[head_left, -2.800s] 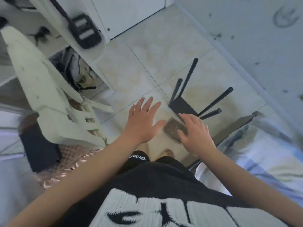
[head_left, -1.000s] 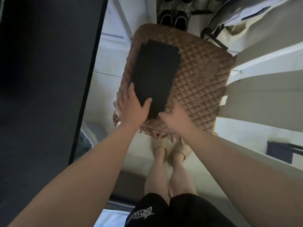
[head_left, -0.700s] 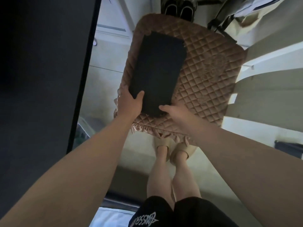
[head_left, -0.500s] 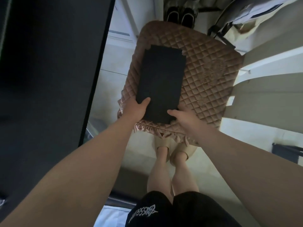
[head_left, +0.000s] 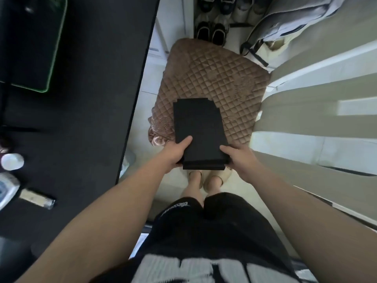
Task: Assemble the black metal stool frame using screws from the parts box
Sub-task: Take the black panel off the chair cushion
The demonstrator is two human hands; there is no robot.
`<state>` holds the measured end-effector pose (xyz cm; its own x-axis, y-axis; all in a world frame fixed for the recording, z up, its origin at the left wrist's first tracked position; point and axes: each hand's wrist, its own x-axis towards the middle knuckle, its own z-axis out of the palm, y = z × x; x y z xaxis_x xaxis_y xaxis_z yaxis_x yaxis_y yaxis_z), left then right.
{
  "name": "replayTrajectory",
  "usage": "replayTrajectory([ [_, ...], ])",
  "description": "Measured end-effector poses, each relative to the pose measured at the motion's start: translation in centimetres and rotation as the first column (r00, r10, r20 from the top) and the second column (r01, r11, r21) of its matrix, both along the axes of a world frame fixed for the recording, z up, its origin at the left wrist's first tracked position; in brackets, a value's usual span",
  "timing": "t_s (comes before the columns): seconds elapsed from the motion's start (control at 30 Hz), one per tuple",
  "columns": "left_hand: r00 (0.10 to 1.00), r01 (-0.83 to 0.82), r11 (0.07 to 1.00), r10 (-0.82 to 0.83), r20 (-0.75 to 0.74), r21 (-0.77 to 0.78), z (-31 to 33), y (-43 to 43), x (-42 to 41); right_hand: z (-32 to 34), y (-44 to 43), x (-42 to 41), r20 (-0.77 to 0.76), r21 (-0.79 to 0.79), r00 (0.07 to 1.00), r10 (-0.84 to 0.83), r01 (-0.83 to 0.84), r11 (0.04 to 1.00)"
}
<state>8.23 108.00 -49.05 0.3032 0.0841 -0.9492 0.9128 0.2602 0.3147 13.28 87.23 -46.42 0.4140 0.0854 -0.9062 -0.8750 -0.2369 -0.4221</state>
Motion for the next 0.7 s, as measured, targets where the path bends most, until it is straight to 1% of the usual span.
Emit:
replayTrajectory([
  [0.13, 0.998, 0.039, 0.999, -0.038, 0.042, -0.026, 3.6, -0.6, -1.2, 4.5, -1.5, -1.3, -0.032, 0.091, 0.999, -0.038, 0.040, 0.995],
  [0.23, 0.989, 0.089, 0.996, -0.090, 0.118, 0.016, 6.3, -0.8, -0.9, 7.7, -2.2, -1.5, 0.035, 0.123, 0.997, -0.070, 0.065, 0.990],
  [0.33, 0.959, 0.126, 0.989, -0.140, 0.247, 0.072, 9.3, -0.7, 0.4, 11.1, -2.4, -1.2, 0.144, 0.157, 0.980, -0.137, 0.114, 0.981],
  [0.43, 0.903, 0.151, 0.980, -0.190, 0.385, 0.129, 12.9, -0.7, 2.6, 14.3, -2.6, -0.2, 0.283, 0.175, 0.945, -0.164, 0.117, 0.978],
  [0.5, 0.850, 0.147, 0.975, -0.211, 0.482, 0.168, 15.5, -0.8, 4.3, 16.2, -3.0, 0.8, 0.387, 0.181, 0.906, -0.172, 0.109, 0.977],
  [0.6, 0.759, 0.151, 0.969, -0.241, 0.605, 0.196, 19.5, -1.4, 6.8, 19.2, -3.8, 2.1, 0.528, 0.179, 0.829, -0.183, 0.102, 0.978],
  [0.7, 0.672, 0.165, 0.962, -0.270, 0.690, 0.217, 23.4, -2.7, 8.8, 22.3, -5.4, 2.7, 0.648, 0.167, 0.740, -0.182, 0.095, 0.981],
])
